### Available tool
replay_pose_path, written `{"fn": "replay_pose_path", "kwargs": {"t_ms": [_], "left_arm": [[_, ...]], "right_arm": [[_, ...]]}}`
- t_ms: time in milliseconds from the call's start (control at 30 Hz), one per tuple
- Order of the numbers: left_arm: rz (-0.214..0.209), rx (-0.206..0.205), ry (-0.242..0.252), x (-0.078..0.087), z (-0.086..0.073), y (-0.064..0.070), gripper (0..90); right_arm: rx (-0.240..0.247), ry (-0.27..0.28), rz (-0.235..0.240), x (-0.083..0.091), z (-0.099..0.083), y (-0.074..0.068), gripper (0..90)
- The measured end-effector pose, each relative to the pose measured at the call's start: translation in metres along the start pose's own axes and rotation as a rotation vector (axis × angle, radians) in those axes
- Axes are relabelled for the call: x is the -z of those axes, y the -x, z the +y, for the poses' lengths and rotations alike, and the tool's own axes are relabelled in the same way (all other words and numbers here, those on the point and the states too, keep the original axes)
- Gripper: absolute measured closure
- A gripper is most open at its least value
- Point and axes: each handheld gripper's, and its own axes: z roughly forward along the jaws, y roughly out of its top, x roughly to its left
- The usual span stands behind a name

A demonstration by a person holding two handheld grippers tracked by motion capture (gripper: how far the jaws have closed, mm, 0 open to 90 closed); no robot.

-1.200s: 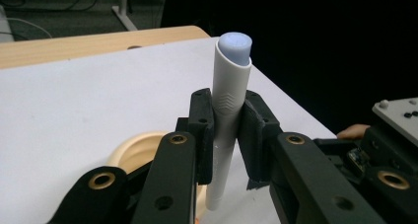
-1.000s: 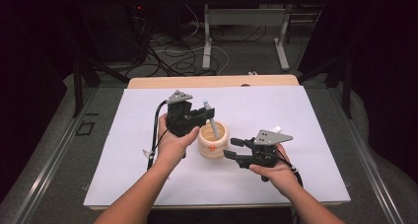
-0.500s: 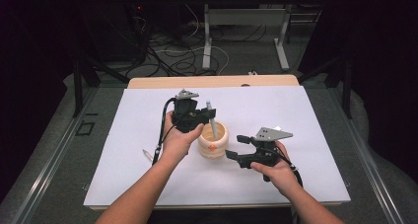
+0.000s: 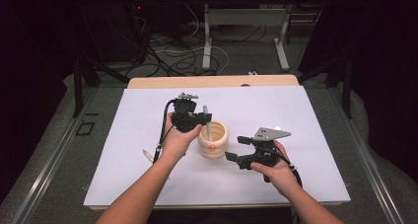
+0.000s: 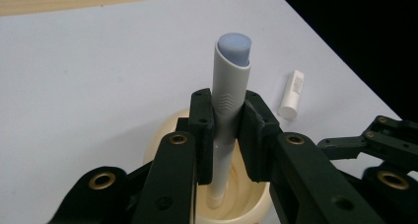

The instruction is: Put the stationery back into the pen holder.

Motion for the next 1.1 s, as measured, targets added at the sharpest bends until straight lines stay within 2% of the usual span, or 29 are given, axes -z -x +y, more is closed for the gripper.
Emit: {"fn": "replay_pose_path", "kwargs": {"t_ms": [367, 633, 767, 800, 833, 933, 1100], "left_arm": [[0.024, 0.020, -0.064, -0.012, -0.003, -0.007, 77.9], [0.022, 0.039, -0.111, -0.022, -0.006, -0.011, 77.9], [0.029, 0.041, -0.119, -0.025, -0.007, -0.013, 77.9], [0.033, 0.055, -0.113, -0.026, -0.007, -0.012, 77.9], [0.026, 0.044, -0.123, -0.027, -0.007, -0.014, 77.9], [0.035, 0.057, -0.123, -0.030, -0.008, -0.015, 77.8], [0.033, 0.054, -0.125, -0.033, -0.010, -0.017, 77.6]], "right_arm": [[-0.002, -0.011, 0.003, -0.001, -0.001, 0.000, 19.1], [-0.003, -0.013, 0.002, -0.001, -0.001, 0.000, 19.1], [-0.003, -0.015, 0.000, 0.000, -0.001, 0.001, 19.1], [-0.003, -0.015, -0.001, 0.000, -0.001, 0.001, 19.1], [0.000, -0.015, 0.000, 0.000, -0.001, 0.001, 19.1], [-0.002, -0.013, -0.001, 0.000, -0.001, 0.001, 19.1], [-0.006, -0.015, 0.000, 0.000, -0.001, 0.002, 19.1]]}}
